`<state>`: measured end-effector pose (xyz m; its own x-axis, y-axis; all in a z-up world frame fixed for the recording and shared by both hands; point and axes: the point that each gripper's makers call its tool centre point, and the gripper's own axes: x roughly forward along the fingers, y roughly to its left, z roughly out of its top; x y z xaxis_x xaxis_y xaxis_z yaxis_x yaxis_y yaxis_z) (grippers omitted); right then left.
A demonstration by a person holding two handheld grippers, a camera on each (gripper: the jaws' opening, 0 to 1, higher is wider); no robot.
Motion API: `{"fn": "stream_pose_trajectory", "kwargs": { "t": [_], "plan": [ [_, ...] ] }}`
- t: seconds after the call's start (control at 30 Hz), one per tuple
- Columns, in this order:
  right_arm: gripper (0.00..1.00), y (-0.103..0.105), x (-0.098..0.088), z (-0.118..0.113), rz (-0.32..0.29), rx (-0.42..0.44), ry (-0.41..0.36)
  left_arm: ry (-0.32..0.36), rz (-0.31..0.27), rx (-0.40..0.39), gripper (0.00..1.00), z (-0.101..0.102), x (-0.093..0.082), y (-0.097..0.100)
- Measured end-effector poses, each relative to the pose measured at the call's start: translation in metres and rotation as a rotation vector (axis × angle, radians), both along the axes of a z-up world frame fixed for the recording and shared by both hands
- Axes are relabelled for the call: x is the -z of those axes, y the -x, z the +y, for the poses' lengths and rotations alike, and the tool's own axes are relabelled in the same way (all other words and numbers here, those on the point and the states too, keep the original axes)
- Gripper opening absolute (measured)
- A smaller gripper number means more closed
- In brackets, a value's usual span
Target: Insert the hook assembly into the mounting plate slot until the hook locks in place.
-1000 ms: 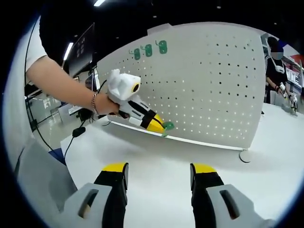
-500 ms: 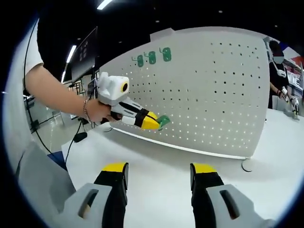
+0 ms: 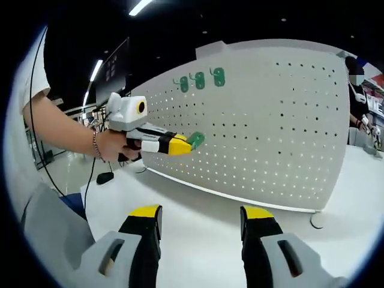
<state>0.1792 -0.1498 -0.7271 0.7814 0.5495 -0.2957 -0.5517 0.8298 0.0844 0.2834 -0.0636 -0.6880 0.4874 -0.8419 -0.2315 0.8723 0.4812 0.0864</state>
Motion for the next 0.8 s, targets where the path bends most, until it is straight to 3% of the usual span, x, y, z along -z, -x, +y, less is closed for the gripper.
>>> {"fn": "stream_pose_trajectory", "kwargs": {
  "t": [0.17,0.47,0.8],
  "plan": [
    [0.51,0.0,-0.002,0.001,-0.006,-0.004,-0.001,0.089,-0.023,-0.034,0.02,0.006,-0.028,0.012],
    [0.51,0.0,-0.005,0.003,-0.013,-0.008,-0.011,0.145,-0.046,-0.06,0.02,0.013,-0.049,0.029],
    [0.51,0.002,-0.008,0.005,-0.023,-0.017,-0.025,0.212,-0.053,-0.123,0.02,0.038,-0.064,0.043]
  ]
}}
